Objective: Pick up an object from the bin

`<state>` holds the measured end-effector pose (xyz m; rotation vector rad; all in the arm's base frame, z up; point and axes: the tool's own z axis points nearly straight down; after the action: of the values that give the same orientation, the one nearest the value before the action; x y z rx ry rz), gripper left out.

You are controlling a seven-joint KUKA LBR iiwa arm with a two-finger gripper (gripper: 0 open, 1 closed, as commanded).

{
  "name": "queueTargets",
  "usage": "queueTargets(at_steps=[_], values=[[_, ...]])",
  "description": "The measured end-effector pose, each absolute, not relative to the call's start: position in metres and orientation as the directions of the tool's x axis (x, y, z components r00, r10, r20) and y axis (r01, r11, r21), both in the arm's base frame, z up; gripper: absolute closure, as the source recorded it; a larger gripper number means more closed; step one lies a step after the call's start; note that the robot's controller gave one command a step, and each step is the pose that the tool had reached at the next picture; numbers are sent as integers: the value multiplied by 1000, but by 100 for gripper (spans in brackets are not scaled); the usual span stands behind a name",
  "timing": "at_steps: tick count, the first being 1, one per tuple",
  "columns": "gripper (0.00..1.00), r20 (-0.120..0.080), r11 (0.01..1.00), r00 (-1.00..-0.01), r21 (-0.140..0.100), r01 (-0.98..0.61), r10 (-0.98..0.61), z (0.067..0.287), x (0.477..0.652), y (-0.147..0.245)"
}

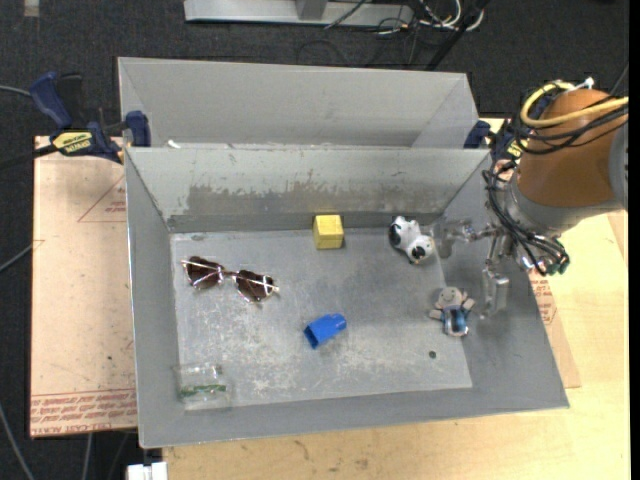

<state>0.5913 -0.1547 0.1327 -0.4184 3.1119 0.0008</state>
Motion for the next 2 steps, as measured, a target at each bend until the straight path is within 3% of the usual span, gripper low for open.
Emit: queueTargets(at_steps=[1,2], values=[[0,-6,926,-926,-3,-377,-377,86,591,-153],[100,-3,995,-995,1,-97,-97,70,580,-151]])
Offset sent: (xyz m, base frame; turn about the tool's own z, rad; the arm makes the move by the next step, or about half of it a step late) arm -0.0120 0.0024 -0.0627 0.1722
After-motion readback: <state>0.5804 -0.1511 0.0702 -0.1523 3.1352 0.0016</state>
